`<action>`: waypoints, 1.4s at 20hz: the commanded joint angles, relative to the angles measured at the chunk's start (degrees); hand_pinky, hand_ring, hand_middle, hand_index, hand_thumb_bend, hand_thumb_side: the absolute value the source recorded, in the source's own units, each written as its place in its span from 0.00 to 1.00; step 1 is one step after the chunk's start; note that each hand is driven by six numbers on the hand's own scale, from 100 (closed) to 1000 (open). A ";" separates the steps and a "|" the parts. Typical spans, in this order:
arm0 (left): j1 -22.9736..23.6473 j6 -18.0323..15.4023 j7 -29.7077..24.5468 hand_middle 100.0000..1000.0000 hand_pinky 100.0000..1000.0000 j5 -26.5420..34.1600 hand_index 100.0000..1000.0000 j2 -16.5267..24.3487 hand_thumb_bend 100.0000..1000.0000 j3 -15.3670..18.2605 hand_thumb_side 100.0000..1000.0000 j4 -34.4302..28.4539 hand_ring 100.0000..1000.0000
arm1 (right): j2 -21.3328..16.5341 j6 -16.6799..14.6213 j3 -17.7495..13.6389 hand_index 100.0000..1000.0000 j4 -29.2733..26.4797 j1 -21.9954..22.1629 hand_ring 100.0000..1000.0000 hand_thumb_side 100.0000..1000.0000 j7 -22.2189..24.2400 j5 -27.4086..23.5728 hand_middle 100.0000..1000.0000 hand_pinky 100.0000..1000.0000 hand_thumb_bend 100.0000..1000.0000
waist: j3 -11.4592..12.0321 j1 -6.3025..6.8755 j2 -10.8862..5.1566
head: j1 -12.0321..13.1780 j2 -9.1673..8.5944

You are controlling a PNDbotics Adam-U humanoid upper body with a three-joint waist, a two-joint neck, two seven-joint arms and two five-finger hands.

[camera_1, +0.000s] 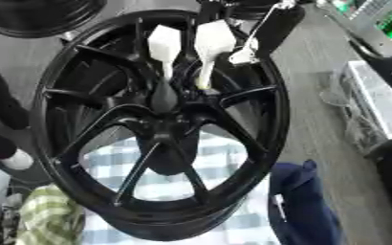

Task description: Pull the pin out of the wheel hub.

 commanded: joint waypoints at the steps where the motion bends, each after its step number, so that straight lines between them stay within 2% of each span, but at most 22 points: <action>1: -0.77 -0.02 0.17 0.64 0.76 -0.05 0.67 0.78 0.00 0.60 0.83 -1.10 0.66 | -6.35 0.97 -7.49 0.46 -4.58 3.52 0.52 0.00 -4.76 -3.11 0.34 0.78 0.23 | -0.31 0.24 -0.88 | 0.37 -0.33; 4: -0.90 -0.06 0.40 0.64 0.76 -0.04 0.67 0.80 0.00 0.83 0.83 -1.14 0.66 | -10.87 2.12 -15.99 0.46 -7.45 12.28 0.52 0.00 -12.25 -6.45 0.34 0.79 0.22 | -0.67 0.45 -0.63 | 0.70 -0.56; 5: -0.96 -0.11 0.50 0.64 0.76 -0.02 0.67 0.77 0.00 0.93 0.83 -1.18 0.66 | -12.05 2.41 -18.95 0.46 -7.92 15.46 0.52 0.00 -15.00 -7.01 0.35 0.79 0.05 | -0.91 0.59 -0.55 | 0.82 -0.62; 6: -1.03 -0.16 0.58 0.64 0.76 -0.01 0.67 0.74 0.00 1.02 0.83 -1.21 0.66 | -12.96 2.55 -21.69 0.46 -8.28 18.60 0.52 0.00 -17.63 -7.25 0.34 0.79 0.22 | -1.11 0.71 -0.48 | 0.88 -0.71; 9: -1.12 -0.26 0.93 0.64 0.76 -0.08 0.67 0.76 0.00 1.40 0.83 -1.26 0.66 | -13.91 2.46 -29.45 0.46 -7.78 27.95 0.52 0.00 -24.12 -5.89 0.35 0.78 0.21 | -1.95 1.11 -0.31 | 1.36 -0.91; 12: -1.00 -0.32 1.28 0.64 0.76 -0.14 0.67 0.86 0.00 1.73 0.83 -1.21 0.66 | -12.34 2.58 -36.40 0.46 -4.52 36.79 0.52 0.00 -29.73 -3.52 0.35 0.78 0.20 | -2.84 1.34 -0.17 | 2.03 -0.98; 14: -0.97 -0.36 1.44 0.64 0.76 -0.17 0.67 0.94 0.00 1.89 0.83 -1.19 0.66 | -10.86 2.52 -39.84 0.47 -2.10 41.31 0.52 0.00 -32.64 -1.66 0.36 0.78 0.20 | -3.34 1.43 -0.06 | 2.55 -1.01; 16: -1.02 -0.40 1.54 0.64 0.76 -0.19 0.67 0.96 0.00 1.99 0.83 -1.22 0.66 | -9.26 1.97 -42.39 0.52 -0.04 44.69 0.55 0.00 -34.16 0.83 0.41 0.79 0.24 | -3.72 1.48 0.01 | 2.92 -1.03; 17: -1.04 -0.41 1.56 0.64 0.76 -0.20 0.67 0.96 0.00 2.02 0.83 -1.23 0.66 | -8.38 1.57 -43.51 0.61 0.90 46.01 0.62 0.00 -34.58 2.13 0.49 0.80 0.30 | -3.85 1.51 0.03 | 3.04 -1.04; 18: -1.05 -0.42 1.59 0.64 0.76 -0.22 0.67 0.97 0.00 2.05 0.83 -1.24 0.66 | -7.53 1.09 -44.36 0.69 1.65 47.06 0.68 0.00 -34.49 3.21 0.57 0.82 0.30 | -3.92 1.54 0.05 | 3.12 -1.08; 19: -1.05 -0.43 1.63 0.64 0.76 -0.23 0.67 0.98 0.00 2.09 0.83 -1.24 0.66 | -6.79 0.43 -45.11 0.81 2.19 47.77 0.76 0.00 -34.20 4.13 0.72 0.86 0.36 | -3.97 1.58 0.04 | 3.20 -1.11; 20: -1.04 -0.44 1.68 0.64 0.76 -0.24 0.67 1.00 0.00 2.14 0.82 -1.23 0.66 | -6.03 -0.43 -45.93 0.84 2.63 48.28 0.78 0.07 -34.14 4.97 0.75 0.87 0.40 | -4.02 1.61 0.02 | 3.25 -1.15; 21: -1.04 -0.45 1.72 0.64 0.76 -0.23 0.67 1.00 0.00 2.17 0.82 -1.23 0.66 | -5.30 -1.29 -46.62 0.88 2.99 48.55 0.80 0.20 -34.39 5.50 0.78 0.88 0.48 | -4.06 1.65 -0.01 | 3.24 -1.18; 23: -1.06 -0.48 1.76 0.64 0.76 -0.23 0.67 0.94 0.00 2.19 0.82 -1.24 0.66 | -3.88 -3.02 -47.66 0.92 3.51 48.57 0.83 0.42 -36.06 5.07 0.82 0.90 0.25 | -4.07 1.72 -0.11 | 3.14 -1.24; 24: -1.07 -0.49 1.76 0.64 0.76 -0.23 0.67 0.91 0.00 2.18 0.82 -1.25 0.66 | -3.30 -3.78 -47.92 0.92 3.71 48.44 0.83 0.46 -37.20 4.22 0.82 0.91 0.20 | -4.05 1.75 -0.15 | 3.09 -1.23; 25: -1.08 -0.51 1.76 0.64 0.76 -0.25 0.67 0.89 0.00 2.18 0.82 -1.26 0.66 | -2.86 -4.42 -48.04 0.93 3.87 48.27 0.83 0.54 -38.25 3.28 0.82 0.91 0.13 | -4.01 1.77 -0.19 | 3.01 -1.23; 28: -1.11 -0.55 1.81 0.64 0.76 -0.37 0.67 0.85 0.00 2.24 0.82 -1.29 0.66 | -1.90 -5.66 -47.95 0.92 4.04 47.55 0.82 0.60 -40.72 0.81 0.82 0.91 0.09 | -3.77 1.77 -0.24 | 2.72 -1.29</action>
